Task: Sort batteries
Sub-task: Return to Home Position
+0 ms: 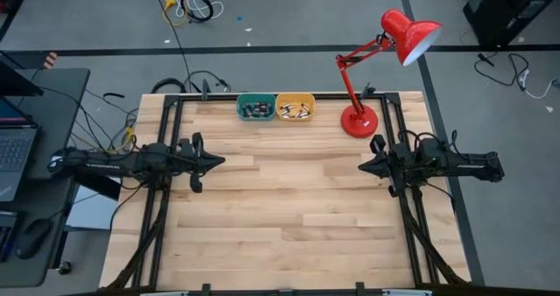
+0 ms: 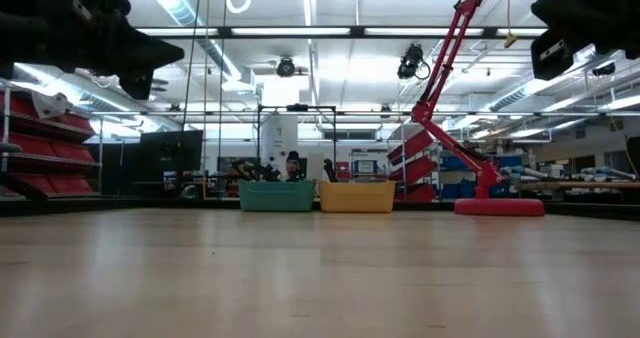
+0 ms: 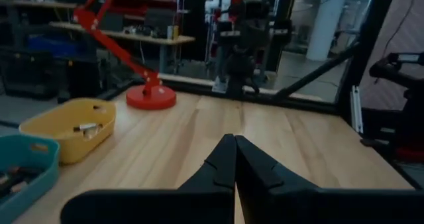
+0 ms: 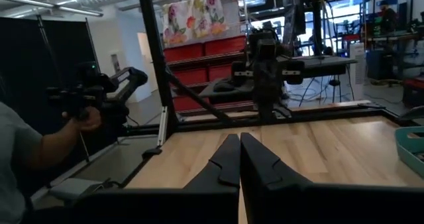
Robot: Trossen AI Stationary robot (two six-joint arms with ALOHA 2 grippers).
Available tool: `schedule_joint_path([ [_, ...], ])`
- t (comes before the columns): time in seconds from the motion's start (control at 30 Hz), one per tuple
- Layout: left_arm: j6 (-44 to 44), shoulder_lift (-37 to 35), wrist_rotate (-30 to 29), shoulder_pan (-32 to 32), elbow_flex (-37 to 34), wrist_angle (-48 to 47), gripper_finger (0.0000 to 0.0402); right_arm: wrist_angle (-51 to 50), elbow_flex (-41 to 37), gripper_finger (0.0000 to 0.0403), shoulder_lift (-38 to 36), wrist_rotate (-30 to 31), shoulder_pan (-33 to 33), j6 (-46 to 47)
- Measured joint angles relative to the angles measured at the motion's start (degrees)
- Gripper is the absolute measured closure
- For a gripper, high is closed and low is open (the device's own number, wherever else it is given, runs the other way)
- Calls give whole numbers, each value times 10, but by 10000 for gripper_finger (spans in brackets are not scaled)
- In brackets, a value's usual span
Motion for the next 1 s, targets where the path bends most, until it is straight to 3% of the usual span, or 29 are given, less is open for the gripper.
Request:
schedule_joint_path([
  [0.1,14,-14,13,9,0,-1,392,11,0,403,0,-8,0,-1],
  [0.27,5,-16,86,42,0,-6,392,12,8,403,0,-18,0,-13],
  [0.47,-7,-47,87,60,0,-65,392,-5,11,403,0,-21,0,-9],
  [0.77,-28,-184,48,58,1,-192,392,-22,11,403,0,-22,0,-10],
  [1.0,-27,-184,45,58,-48,-114,392,-31,11,403,0,-19,0,-11],
])
